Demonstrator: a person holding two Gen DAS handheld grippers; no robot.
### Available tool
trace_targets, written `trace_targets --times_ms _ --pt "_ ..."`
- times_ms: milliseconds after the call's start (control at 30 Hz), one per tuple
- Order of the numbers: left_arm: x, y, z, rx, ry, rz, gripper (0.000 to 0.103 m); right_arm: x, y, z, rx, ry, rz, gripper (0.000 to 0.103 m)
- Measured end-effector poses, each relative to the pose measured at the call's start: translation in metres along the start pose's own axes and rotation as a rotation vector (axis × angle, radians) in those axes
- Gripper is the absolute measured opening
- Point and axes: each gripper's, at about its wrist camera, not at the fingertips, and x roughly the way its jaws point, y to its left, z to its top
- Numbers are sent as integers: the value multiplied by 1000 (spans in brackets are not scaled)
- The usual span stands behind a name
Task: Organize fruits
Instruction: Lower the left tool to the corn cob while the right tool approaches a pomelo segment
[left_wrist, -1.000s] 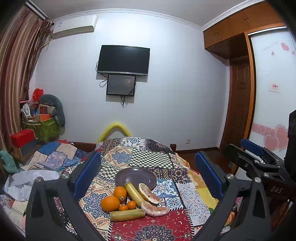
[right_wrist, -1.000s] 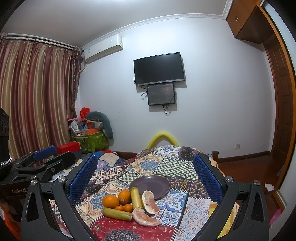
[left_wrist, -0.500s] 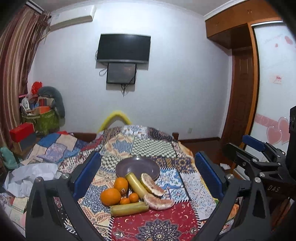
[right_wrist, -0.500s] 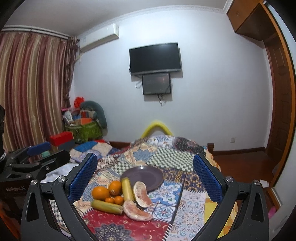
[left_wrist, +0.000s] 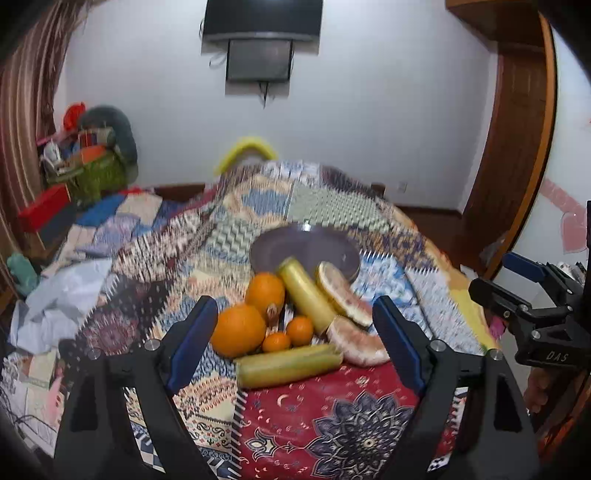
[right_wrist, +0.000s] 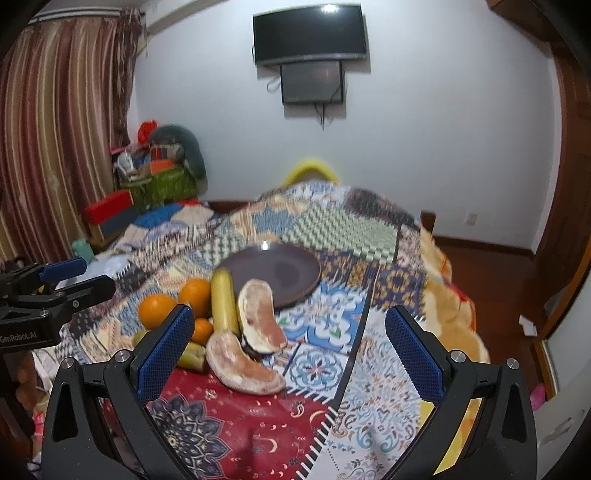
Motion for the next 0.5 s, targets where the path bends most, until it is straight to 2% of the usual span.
trace_targets --times_ms 267,500 --pt "50 8 -21 -64 168 -1 87 36 0 -19 -24 108 34 91" --pt "95 -1 -38 -77 318 19 88 52 -10 -30 -13 169 53 90"
